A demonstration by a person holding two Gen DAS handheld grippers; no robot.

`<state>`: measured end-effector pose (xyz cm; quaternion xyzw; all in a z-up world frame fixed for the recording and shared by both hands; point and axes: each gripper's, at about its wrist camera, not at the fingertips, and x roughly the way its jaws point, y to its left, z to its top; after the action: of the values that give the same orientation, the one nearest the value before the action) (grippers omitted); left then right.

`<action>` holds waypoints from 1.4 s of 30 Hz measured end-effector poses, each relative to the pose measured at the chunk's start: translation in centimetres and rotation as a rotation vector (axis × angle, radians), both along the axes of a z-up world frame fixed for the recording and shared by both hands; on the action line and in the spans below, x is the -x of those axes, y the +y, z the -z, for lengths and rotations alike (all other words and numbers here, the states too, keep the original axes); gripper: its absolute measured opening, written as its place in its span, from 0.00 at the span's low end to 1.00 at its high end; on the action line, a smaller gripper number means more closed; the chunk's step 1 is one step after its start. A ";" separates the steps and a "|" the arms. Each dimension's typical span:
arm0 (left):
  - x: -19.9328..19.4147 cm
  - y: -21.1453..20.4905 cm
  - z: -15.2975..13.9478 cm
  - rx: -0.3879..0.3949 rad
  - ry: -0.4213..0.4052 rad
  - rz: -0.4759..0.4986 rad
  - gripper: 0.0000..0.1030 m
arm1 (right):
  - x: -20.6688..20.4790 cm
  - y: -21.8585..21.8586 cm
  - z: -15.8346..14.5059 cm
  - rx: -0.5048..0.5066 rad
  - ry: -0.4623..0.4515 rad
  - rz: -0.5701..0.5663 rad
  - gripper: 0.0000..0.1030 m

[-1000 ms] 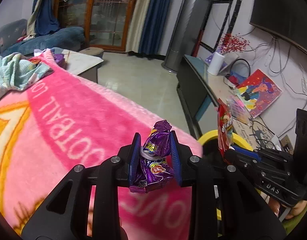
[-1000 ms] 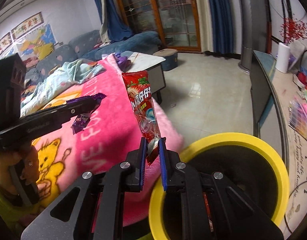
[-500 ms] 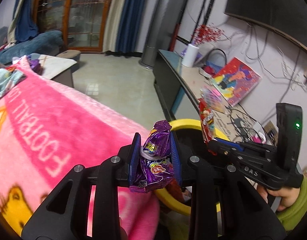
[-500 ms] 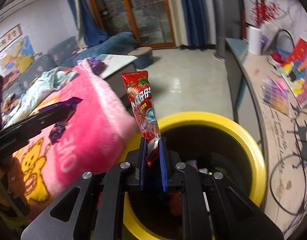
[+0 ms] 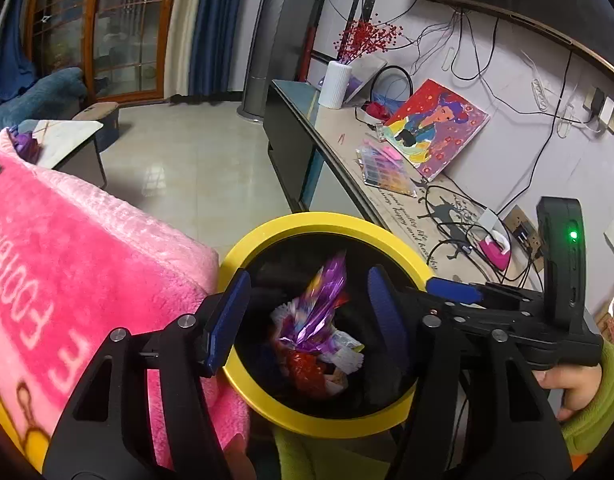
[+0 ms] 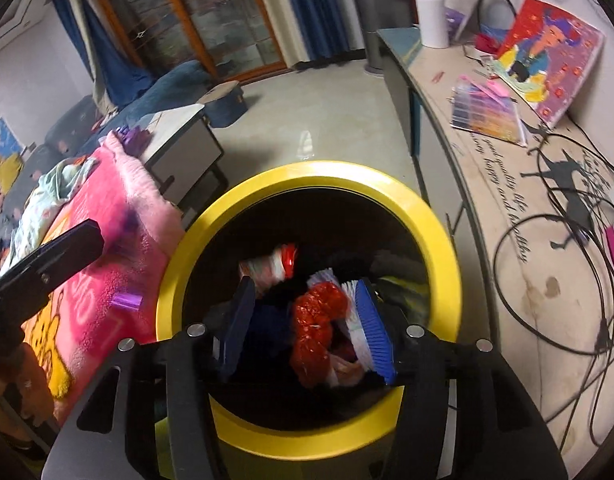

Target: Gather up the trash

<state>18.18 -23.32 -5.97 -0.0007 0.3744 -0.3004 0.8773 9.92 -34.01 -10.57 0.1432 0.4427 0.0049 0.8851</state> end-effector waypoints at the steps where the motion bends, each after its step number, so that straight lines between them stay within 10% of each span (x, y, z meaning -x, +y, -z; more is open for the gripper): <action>1: 0.1 0.2 -0.1 0.002 -0.003 -0.007 0.60 | 0.3 -0.1 -0.2 0.007 -0.003 0.005 0.60; 3: 0.3 0.5 -0.4 0.003 -0.018 -0.023 0.76 | 1.2 0.1 -0.8 0.027 -0.021 0.012 0.67; 11: 2.3 3.8 -2.1 0.021 -0.073 -0.097 0.89 | 3.6 2.1 -3.8 0.101 -0.139 0.008 0.93; 29: 10.1 12.5 -4.8 0.049 -0.261 -0.291 0.89 | 8.6 9.3 -8.4 0.172 -0.460 -0.011 0.94; 42: 12.6 15.3 -5.1 0.038 -0.309 -0.372 0.89 | 9.9 12.5 -8.9 0.221 -0.526 -0.078 0.94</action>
<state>5.62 -8.01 -0.91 -0.0400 0.2237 -0.1372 0.9641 0.02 -21.52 -1.70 0.0226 0.2009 0.0276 0.9790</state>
